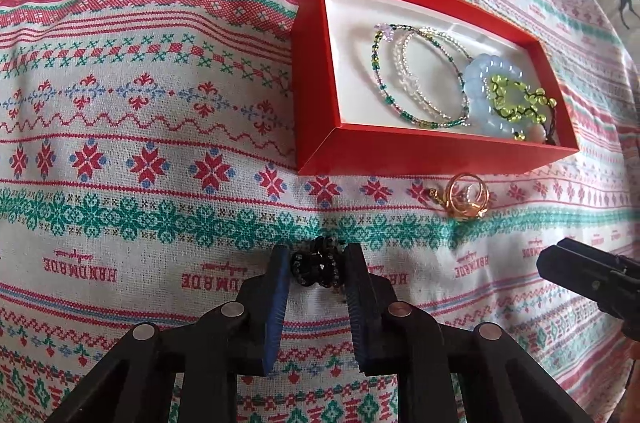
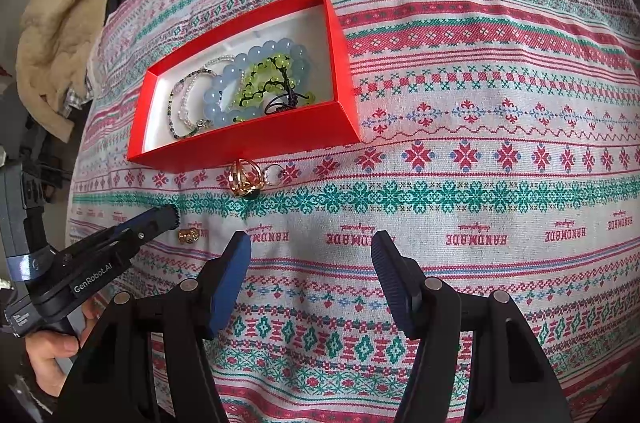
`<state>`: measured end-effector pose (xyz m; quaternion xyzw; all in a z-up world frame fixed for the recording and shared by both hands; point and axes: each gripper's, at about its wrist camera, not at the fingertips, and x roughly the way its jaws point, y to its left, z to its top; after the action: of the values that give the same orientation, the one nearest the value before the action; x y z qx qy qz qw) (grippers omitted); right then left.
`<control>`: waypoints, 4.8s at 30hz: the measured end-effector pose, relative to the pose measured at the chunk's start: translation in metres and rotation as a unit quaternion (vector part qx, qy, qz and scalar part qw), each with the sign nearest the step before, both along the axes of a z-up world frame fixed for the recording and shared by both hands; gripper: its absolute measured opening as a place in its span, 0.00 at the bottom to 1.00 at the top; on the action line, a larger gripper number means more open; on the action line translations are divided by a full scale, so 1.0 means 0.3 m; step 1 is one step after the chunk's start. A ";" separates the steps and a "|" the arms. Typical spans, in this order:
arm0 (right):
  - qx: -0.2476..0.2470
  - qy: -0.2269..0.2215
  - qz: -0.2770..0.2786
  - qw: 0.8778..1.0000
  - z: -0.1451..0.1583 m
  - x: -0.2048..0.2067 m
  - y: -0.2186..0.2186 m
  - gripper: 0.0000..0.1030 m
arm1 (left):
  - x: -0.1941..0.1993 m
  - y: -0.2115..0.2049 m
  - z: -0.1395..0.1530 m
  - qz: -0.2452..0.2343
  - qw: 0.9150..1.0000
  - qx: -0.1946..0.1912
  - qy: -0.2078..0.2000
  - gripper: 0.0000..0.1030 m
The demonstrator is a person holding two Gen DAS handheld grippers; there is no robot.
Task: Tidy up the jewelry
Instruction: 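Hold the black ring in the left tool while the right tool grasps the gold ring, then lower both rings into the red box and open both tools, then withdraw both tools toward the small gold earrings on the cover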
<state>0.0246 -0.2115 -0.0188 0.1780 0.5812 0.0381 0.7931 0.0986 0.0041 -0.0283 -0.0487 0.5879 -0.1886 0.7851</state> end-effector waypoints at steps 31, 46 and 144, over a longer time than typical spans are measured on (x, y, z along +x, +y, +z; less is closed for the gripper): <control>0.040 -0.011 0.001 0.999 -0.075 0.157 0.135 0.22 | -0.033 0.142 0.033 0.001 1.000 -0.009 -0.007 0.21; 0.038 -0.030 0.016 0.999 -0.017 0.111 0.121 0.17 | -0.039 0.105 0.043 0.000 1.000 -0.017 -0.010 0.21; -0.011 -0.025 0.019 0.999 0.051 -0.038 0.006 0.58 | -0.112 0.094 0.039 -0.033 0.999 0.032 -0.018 0.78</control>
<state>0.0131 -0.2098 -0.0034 0.1570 0.5650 0.0509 0.8084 0.0651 0.0323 -0.0165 -0.0011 0.5808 -0.1960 0.7901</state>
